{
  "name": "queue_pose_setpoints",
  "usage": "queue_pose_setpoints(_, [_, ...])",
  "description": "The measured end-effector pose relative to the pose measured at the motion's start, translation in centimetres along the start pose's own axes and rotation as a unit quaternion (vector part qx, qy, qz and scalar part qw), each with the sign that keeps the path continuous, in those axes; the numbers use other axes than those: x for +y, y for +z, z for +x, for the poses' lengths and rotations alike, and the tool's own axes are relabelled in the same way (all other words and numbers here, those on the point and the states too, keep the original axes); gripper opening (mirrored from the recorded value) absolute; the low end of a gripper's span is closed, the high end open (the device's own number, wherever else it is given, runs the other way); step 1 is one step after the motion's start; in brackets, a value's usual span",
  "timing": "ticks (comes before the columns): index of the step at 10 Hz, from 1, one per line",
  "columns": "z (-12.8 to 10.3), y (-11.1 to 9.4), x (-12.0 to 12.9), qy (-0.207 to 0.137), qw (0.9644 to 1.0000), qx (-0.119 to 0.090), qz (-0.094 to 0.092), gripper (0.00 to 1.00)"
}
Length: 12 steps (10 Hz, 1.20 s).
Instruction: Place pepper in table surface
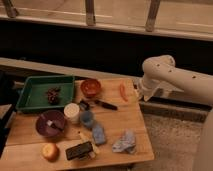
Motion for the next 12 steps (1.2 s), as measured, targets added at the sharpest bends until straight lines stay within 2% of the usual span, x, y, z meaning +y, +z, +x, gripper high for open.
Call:
queue_pose_setpoints(3, [-0.9, -0.6, 0.4, -0.017, 0.9997, -0.017, 0.004, 0.53])
queue_pose_setpoints(6, [-5.1, -0.1, 4.0, -0.044, 0.9974, -0.055, 0.009, 0.53])
queue_pose_setpoints(8, [-8.5, 0.8, 6.2, -0.062, 0.995, -0.078, 0.005, 0.53])
queue_pose_setpoints(10, [-11.7, 1.3, 6.8, -0.07, 0.9921, -0.104, -0.003, 0.53])
queue_pose_setpoints(12, [-12.4, 1.4, 6.9, -0.07, 0.9915, -0.109, -0.007, 0.53])
